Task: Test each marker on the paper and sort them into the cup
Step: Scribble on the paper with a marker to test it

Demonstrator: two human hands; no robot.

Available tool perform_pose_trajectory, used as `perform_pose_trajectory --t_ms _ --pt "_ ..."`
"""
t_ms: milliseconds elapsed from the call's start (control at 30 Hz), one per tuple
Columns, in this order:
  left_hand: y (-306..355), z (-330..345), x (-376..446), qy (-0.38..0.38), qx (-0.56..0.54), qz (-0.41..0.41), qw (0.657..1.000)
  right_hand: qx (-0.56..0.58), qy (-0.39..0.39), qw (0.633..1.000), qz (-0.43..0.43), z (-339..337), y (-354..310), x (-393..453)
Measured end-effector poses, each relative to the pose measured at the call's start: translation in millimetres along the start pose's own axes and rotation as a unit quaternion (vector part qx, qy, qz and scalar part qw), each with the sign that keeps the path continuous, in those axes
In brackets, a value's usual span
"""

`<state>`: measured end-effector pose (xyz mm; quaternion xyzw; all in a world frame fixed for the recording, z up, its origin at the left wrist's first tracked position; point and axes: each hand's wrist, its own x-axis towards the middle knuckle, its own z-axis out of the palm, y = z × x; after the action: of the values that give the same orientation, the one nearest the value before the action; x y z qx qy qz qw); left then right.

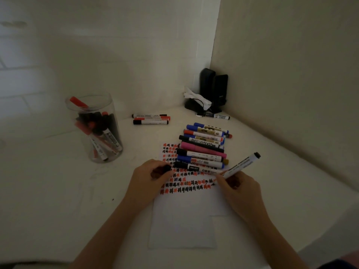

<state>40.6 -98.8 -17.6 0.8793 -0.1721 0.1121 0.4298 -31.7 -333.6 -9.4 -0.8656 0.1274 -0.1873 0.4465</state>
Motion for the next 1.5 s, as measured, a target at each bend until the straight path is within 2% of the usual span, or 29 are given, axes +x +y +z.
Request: perform_pose_trajectory --t_ms 167,533,1000,1133,1333,1500 --pt "1.3 -0.6 -0.3 0.002 -0.004 -0.005 1.0 0.006 -0.023 1.0 0.002 -1.0 -2.5 -2.3" --pt "2.8 -0.3 -0.2 0.002 0.002 -0.004 1.0 -0.02 0.0 1.0 0.002 0.4 -0.3 0.5" --pt "4.5 -1.6 -0.6 0.002 -0.013 -0.005 1.0 0.011 0.004 1.0 0.014 0.4 -2.9 -1.6" --pt "6.1 -3.2 -0.8 0.007 -0.065 -0.031 0.997 0.069 0.041 0.996 0.036 -5.6 -6.9 0.1" --pt "6.8 -19.1 -3.2 0.047 -0.262 -0.062 0.962 0.125 0.043 0.991 0.017 -1.1 -24.0 -0.9" --pt "5.4 -22.9 -3.7 0.055 -0.311 -0.088 0.945 0.246 -0.063 0.964 0.074 43.4 -64.4 -7.5"
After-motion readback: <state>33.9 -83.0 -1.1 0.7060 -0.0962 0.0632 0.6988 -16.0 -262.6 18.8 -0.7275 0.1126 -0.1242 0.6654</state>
